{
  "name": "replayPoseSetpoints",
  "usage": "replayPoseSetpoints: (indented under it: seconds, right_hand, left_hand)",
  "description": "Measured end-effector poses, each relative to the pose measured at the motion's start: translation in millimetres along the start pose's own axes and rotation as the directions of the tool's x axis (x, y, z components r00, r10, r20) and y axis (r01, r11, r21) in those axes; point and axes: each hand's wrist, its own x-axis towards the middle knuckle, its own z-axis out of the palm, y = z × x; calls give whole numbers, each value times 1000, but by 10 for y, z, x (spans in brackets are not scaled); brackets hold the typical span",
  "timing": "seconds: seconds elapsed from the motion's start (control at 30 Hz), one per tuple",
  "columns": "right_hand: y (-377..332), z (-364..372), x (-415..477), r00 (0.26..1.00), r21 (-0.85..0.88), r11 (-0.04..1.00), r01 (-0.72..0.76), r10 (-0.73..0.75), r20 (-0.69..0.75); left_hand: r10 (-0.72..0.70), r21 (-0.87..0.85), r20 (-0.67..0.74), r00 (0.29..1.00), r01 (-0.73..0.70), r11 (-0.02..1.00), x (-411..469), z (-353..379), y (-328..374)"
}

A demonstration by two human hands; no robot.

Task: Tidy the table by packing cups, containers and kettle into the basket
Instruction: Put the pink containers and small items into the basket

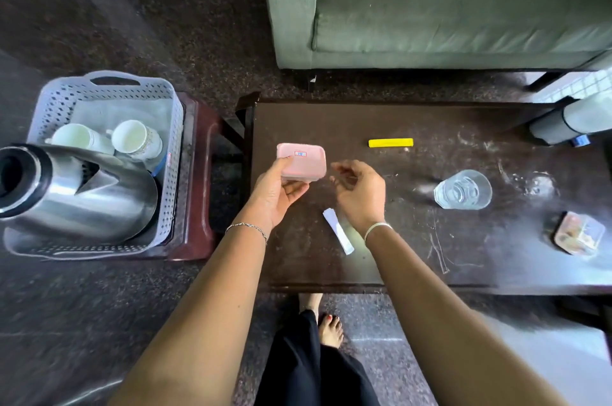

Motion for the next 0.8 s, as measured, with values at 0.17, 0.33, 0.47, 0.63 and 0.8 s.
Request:
replayPoseSetpoints:
  seconds: [0.17, 0.33, 0.47, 0.63, 0.8]
  right_hand:
    - [590, -63, -318, 954, -237, 925, -298, 298, -37]
    - [969, 110, -527, 945, -589, 794, -149, 290, 152]
    - [1087, 301, -531, 957, -567, 806, -170, 272, 100]
    - [1182, 413, -538, 942, -477, 825, -304, 335, -21]
    - [1233, 446, -517, 942, -544, 788, -288, 335, -14]
  left_hand:
    - [2, -50, -61, 998, -5, 999, -59, -242, -225]
    - [-2, -110, -144, 990, -14, 994, -62, -509, -480]
    - [-10, -160, -187, 982, -21, 987, -57, -705, -671]
    - [-13, -200, -195, 981, -27, 980, -125, -875, -805]
    - [-1, -184, -186, 982, -34, 982, -181, -936, -827]
